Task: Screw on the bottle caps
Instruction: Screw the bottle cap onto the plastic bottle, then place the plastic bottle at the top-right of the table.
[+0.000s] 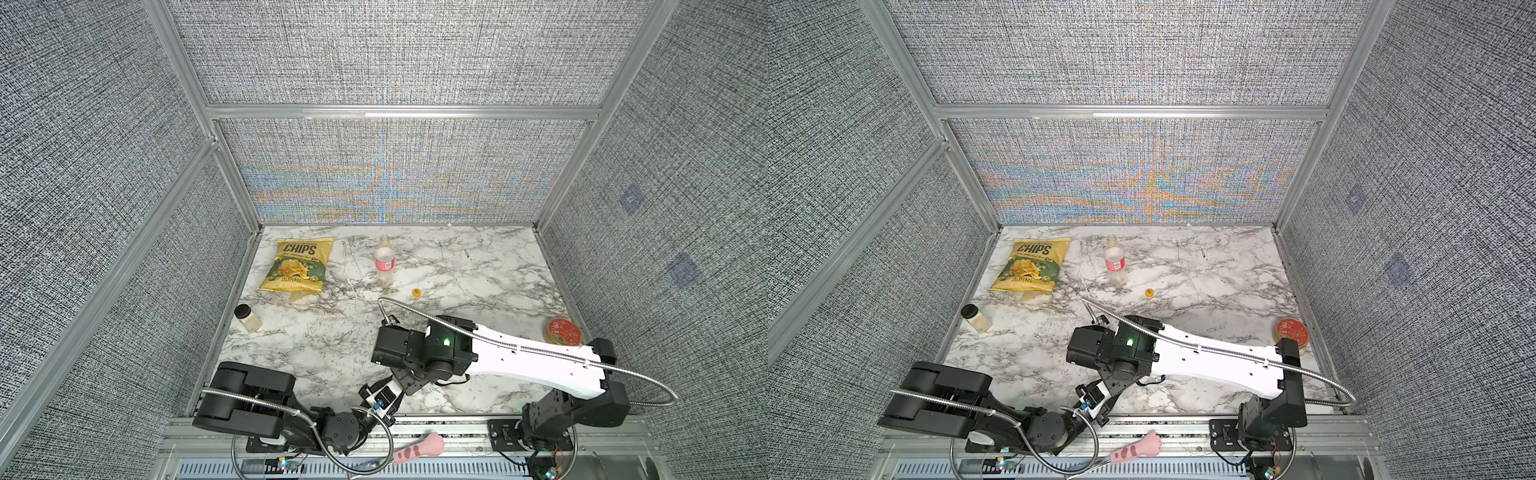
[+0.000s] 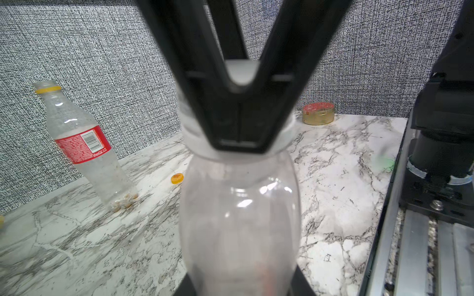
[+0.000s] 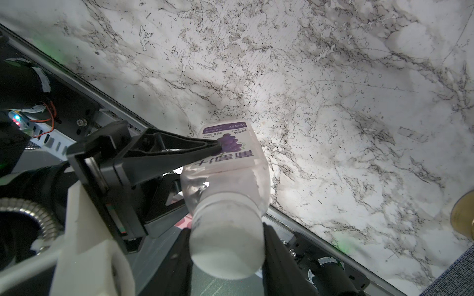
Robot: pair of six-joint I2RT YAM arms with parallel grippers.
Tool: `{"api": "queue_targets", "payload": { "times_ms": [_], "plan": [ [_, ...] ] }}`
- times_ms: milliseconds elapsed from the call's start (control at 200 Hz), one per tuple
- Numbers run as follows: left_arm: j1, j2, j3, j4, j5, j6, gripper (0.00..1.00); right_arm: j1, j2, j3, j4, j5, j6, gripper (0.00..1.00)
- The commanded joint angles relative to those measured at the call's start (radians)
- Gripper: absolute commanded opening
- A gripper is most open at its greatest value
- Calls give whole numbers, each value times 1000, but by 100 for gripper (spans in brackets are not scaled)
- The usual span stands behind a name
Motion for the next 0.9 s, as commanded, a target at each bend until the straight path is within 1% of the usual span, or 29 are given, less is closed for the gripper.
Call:
{"api": "queue_targets", "payload": {
  "times_ms": [0,90,230,320,390,495,775,895],
  "plan": [
    [-7,0,6,81,60,39,32,-8,-3,26,118,56,39,28],
    [-8,2,5,86,58,43,32,-10,-14,42,82,44,-6,34],
    [-9,3,4,98,55,49,33,-11,-13,27,44,26,-30,34],
    [-8,7,4,104,53,50,33,-11,-16,0,73,-2,-37,35],
    [-11,7,4,103,52,49,33,-10,-16,-2,85,-4,-40,37],
    [-10,6,4,100,47,47,35,-10,-19,6,90,2,-43,36],
    [-11,18,13,100,37,55,54,-6,-20,5,85,17,-46,35],
    [-11,17,13,103,35,58,70,-6,-16,6,76,38,-48,34]
  ]
}}
